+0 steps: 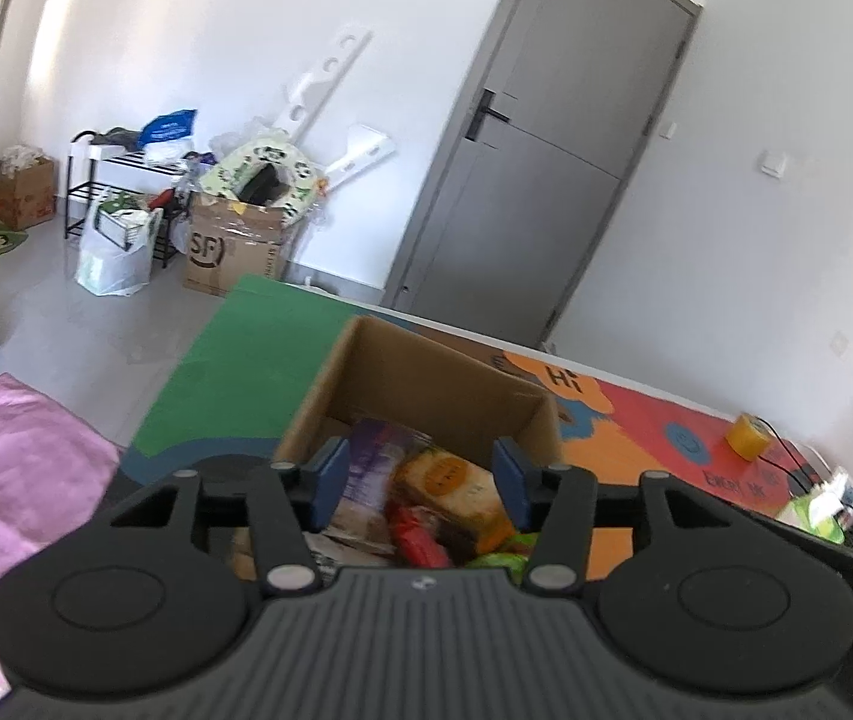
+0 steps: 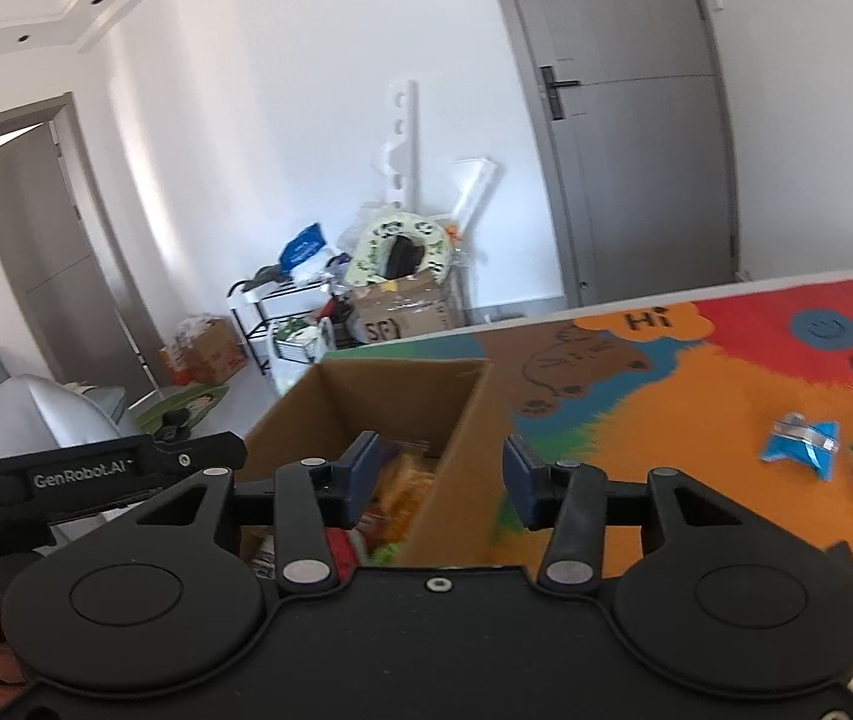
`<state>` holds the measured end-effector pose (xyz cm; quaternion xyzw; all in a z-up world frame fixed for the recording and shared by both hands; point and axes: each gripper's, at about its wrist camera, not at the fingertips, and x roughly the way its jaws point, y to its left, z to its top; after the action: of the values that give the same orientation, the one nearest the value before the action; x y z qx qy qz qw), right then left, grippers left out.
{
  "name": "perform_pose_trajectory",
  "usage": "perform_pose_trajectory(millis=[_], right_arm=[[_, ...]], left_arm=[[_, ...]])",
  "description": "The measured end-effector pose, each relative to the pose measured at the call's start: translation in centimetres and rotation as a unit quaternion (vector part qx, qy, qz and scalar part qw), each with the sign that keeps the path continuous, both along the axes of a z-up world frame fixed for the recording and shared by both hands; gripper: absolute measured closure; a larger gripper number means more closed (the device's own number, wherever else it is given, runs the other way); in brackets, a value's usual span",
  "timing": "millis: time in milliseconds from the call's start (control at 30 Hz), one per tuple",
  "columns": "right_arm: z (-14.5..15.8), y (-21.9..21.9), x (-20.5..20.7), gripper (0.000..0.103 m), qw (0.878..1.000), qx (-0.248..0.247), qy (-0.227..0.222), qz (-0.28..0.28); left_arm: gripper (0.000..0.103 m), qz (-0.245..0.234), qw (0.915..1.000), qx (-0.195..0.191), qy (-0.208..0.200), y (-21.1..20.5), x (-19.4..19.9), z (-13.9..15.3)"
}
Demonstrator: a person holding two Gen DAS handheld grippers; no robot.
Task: Organize snacks
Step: 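Open both grippers to drop the red stick snack and green candy into the box, then move both open tools back over the remaining snacks on the mat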
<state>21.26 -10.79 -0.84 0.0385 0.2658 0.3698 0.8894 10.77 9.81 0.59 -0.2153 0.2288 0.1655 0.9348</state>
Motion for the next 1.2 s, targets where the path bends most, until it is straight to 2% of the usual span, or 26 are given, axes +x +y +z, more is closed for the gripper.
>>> perform_pose_trajectory(millis=[133,267,400,533,800,933,1200], right_arm=[[-0.5,-1.7,0.2,0.053,1.000,-0.003,0.008,-0.021],[-0.8,-3.6,0.3,0.052,0.999,-0.002,0.015,-0.039],[-1.1,-5.3,0.5,0.047,0.998,0.002,0.022,-0.051],[-1.5,-6.8,0.6,0.043,0.998,0.003,0.029,-0.061],[-2.3,-9.9,1.2,0.035,0.995,0.009,0.044,-0.087],[-2.9,-11.6,1.5,0.027,0.994,0.012,0.050,-0.097],[-4.1,-15.3,2.4,0.025,0.990,0.021,0.064,-0.126]], left_arm=[[0.041,-0.022,0.9998,0.001,0.002,-1.0,0.4,-0.3],[0.038,-0.036,0.9993,0.002,0.009,-1.9,0.9,-0.6],[0.037,-0.046,0.9988,0.004,0.018,-3.2,1.3,-0.8],[0.029,-0.059,0.9979,0.003,0.027,-4.5,1.9,-0.9],[0.028,-0.083,0.9952,0.002,0.052,-7.1,2.9,-1.7],[0.027,-0.087,0.9944,0.005,0.059,-8.4,3.5,-1.9],[0.023,-0.100,0.9933,0.026,0.053,-11.6,5.3,-1.6]])
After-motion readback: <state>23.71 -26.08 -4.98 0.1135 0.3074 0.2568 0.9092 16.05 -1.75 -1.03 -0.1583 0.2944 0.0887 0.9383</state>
